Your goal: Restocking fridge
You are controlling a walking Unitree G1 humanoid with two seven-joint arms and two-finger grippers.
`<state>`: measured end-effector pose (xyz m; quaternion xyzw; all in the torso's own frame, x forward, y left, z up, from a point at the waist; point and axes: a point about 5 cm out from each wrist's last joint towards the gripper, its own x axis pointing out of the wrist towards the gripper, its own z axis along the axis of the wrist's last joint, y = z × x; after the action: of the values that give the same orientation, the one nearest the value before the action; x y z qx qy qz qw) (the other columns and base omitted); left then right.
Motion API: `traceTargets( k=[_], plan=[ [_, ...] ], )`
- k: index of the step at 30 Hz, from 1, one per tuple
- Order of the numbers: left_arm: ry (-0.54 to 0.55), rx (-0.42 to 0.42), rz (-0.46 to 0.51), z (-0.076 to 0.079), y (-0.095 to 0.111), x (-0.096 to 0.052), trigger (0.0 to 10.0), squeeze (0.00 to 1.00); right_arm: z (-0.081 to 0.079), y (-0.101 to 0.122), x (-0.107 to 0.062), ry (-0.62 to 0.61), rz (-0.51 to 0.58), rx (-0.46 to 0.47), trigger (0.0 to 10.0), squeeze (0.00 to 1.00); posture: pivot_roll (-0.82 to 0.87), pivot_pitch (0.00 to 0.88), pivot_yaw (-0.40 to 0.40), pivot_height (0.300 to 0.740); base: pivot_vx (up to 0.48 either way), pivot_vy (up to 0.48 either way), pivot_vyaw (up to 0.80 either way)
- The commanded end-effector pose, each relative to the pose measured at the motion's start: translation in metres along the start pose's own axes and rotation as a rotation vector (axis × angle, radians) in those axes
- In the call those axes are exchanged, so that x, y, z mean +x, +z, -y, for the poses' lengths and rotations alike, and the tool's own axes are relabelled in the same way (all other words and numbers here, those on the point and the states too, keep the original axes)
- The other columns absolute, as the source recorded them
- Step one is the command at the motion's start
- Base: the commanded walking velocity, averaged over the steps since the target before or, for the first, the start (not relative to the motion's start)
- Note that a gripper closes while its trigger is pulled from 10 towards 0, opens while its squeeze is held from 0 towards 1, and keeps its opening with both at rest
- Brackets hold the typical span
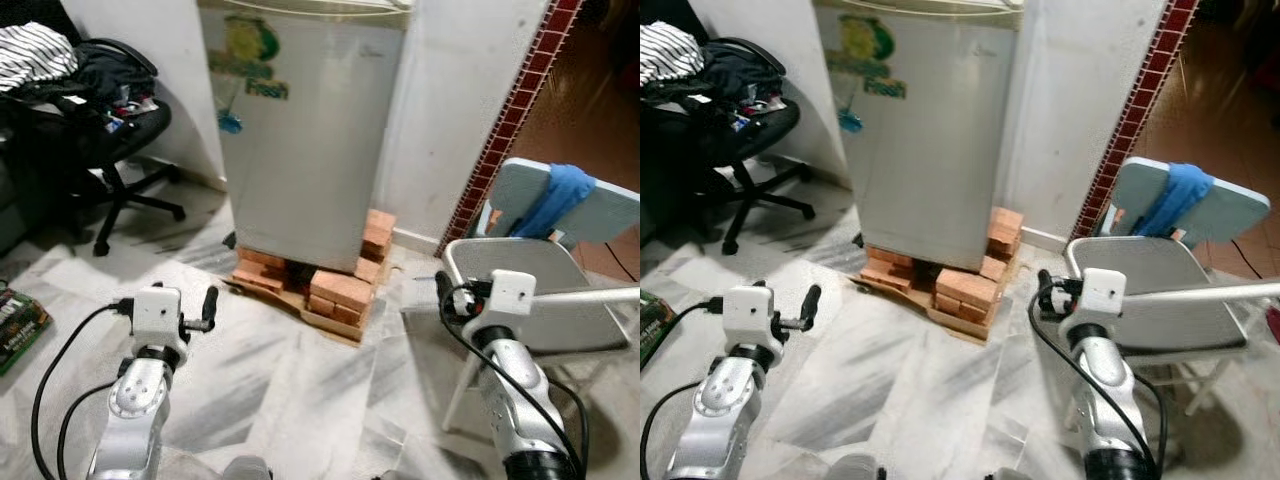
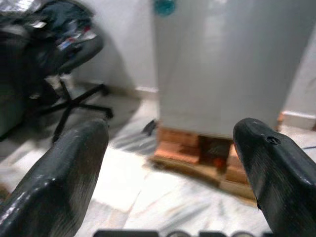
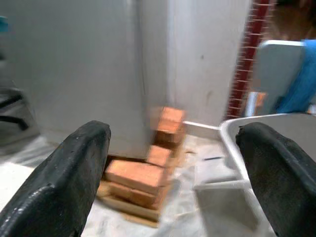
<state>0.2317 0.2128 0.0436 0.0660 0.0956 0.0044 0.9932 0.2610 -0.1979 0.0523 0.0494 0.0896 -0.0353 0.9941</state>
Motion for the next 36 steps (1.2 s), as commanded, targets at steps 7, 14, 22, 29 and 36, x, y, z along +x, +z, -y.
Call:
traceTargets(
  k=[7,14,22,29,36],
  plan=[
    [-0.029,-0.023,0.017,0.011,0.002,0.01,10.0,0.0,-0.005,0.004,0.001,0.025,0.03,0.004,10.0,0.0,0.1,0.0,-0.039,0.74,0.0,0.48,-0.23],
    [-0.048,-0.036,-0.004,0.016,-0.005,0.007,10.0,0.0,-0.001,-0.002,-0.005,0.011,0.029,-0.011,10.0,0.0,0.08,0.0,-0.032,0.74,0.0,0.48,-0.17],
    [-0.039,-0.027,0.033,0.011,0.0,0.01,10.0,0.0,-0.002,0.002,-0.001,0.013,0.048,-0.032,10.0,0.0,0.08,0.0,-0.03,0.74,0.0,0.347,0.0],
    [-0.054,-0.035,0.029,0.014,-0.002,0.008,10.0,0.0,0.0,0.0,-0.002,0.004,0.049,-0.037,10.0,0.0,0.08,0.0,-0.028,0.74,0.0,0.0,0.0],
    [-0.044,-0.047,0.033,0.014,-0.002,0.011,10.0,0.0,-0.001,0.0,-0.001,0.007,0.053,-0.041,10.0,0.0,0.08,0.0,-0.031,0.74,0.0,0.0,0.0]
  ],
)
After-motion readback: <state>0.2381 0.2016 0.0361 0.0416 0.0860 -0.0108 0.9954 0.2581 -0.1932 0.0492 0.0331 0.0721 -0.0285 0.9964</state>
